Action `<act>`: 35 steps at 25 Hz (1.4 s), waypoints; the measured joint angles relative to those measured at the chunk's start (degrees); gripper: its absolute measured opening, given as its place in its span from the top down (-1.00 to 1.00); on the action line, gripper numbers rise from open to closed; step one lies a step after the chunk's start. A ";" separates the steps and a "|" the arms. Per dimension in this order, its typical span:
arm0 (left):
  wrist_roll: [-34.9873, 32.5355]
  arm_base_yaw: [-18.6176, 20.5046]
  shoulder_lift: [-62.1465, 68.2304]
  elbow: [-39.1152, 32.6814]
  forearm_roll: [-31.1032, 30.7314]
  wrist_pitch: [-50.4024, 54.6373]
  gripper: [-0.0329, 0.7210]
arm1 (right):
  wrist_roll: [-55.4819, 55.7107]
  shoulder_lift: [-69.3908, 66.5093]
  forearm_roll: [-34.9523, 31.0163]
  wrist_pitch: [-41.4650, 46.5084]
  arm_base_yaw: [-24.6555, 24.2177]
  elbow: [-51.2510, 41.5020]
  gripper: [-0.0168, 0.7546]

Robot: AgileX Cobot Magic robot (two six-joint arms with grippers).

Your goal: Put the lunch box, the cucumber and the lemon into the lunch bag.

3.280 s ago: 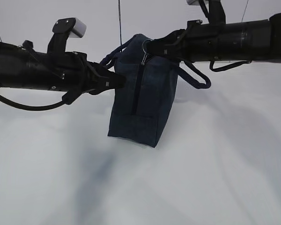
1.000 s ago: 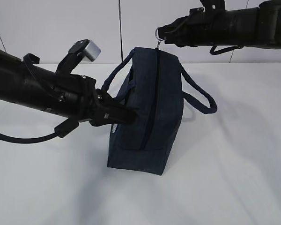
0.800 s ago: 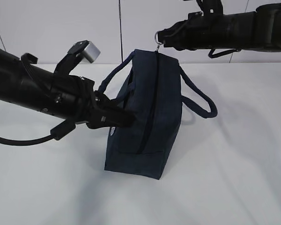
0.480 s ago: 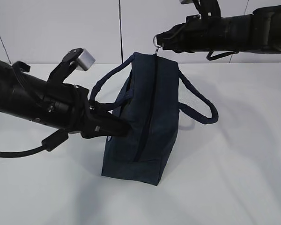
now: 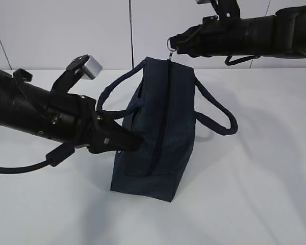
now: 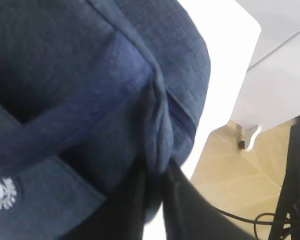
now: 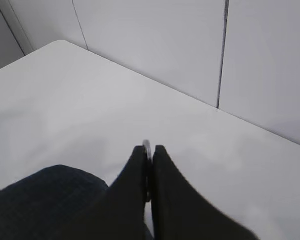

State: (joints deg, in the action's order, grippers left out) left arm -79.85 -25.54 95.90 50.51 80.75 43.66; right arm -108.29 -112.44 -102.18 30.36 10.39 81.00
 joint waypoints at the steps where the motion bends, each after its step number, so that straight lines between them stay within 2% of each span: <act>1: 0.11 0.00 0.00 -0.02 0.00 0.00 0.80 | 0.00 0.00 0.00 0.00 0.00 0.00 0.96; 3: 0.22 -0.13 0.00 -0.23 -0.44 0.38 0.56 | 0.00 -0.07 0.00 -0.12 -0.13 0.07 0.96; 7: 1.08 -0.35 0.00 -0.33 -0.98 0.59 -0.05 | 0.00 -0.07 -0.35 -0.79 -0.49 0.12 0.96; 9: 1.51 -0.35 -0.12 -0.33 -0.87 0.72 -0.16 | 0.00 -0.07 -0.40 -0.79 -0.49 0.21 0.96; 17: 6.65 -0.01 -8.11 -0.33 -0.87 -4.35 -0.16 | 0.00 -0.07 -0.40 -0.79 -0.49 0.21 0.96; 20: 11.74 1.12 -10.70 1.47 -3.06 -5.66 -0.15 | 0.00 -0.07 -0.40 -0.79 -0.49 0.21 0.96; 22: 17.76 1.58 -10.93 4.78 -8.43 -5.66 -0.15 | 0.00 -0.07 -0.40 -0.79 -0.49 0.21 0.96; 25: 30.03 1.70 -10.30 12.45 -19.85 -4.86 -0.15 | 0.00 -0.07 -0.40 -0.69 -0.49 0.21 0.96; 29: 42.86 1.70 -6.59 23.17 -32.76 0.32 -0.15 | 0.00 -0.07 -0.49 -0.69 -0.49 0.21 0.96; 32: 50.09 1.59 -2.59 30.34 -38.71 4.48 -0.15 | 0.00 -0.07 -0.49 -0.69 -0.49 0.21 0.96; 35: 54.13 0.50 1.30 35.10 -42.37 7.47 -0.15 | 0.00 -0.07 -0.49 -0.69 -0.49 0.21 0.96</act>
State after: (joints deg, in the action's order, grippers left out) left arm -25.72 -25.04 97.20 85.61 38.38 51.13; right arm -108.29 -112.51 -102.66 29.68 9.90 81.21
